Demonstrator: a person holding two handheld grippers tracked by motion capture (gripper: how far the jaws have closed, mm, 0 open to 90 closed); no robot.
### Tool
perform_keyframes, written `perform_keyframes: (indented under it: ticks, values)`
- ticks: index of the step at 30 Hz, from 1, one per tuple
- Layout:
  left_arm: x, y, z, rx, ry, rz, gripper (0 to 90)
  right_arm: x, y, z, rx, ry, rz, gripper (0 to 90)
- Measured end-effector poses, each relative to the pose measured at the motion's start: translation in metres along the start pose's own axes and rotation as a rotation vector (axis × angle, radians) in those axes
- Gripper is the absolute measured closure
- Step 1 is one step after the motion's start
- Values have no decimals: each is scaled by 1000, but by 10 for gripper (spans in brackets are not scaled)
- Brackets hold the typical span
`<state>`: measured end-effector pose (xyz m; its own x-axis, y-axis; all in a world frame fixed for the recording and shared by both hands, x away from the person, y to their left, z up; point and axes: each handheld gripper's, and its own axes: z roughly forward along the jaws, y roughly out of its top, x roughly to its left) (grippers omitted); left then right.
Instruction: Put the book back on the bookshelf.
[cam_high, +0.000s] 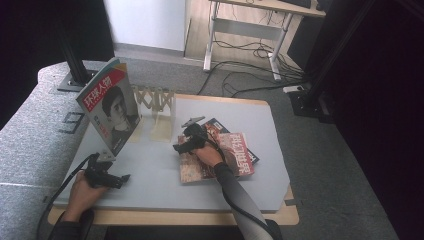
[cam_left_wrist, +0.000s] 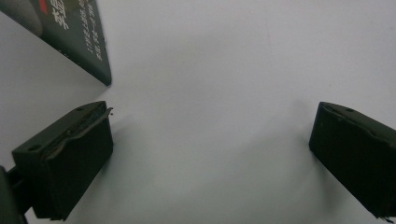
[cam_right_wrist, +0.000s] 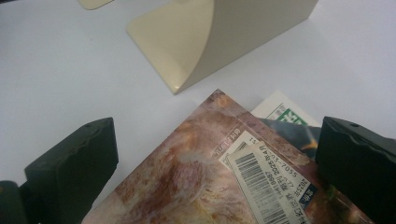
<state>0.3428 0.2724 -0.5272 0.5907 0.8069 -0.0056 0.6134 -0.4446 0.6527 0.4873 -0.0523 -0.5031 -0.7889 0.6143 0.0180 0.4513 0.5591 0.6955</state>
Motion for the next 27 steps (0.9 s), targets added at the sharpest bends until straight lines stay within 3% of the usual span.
perform_keyframes:
  ticks: [12,27]
  values:
    - [0,0,0,0,0,0,0,14,-11,-11,-15,58,-7,1]
    - [0,0,0,-1,0,0,0,38,-34,-31,-33,98,-41,7]
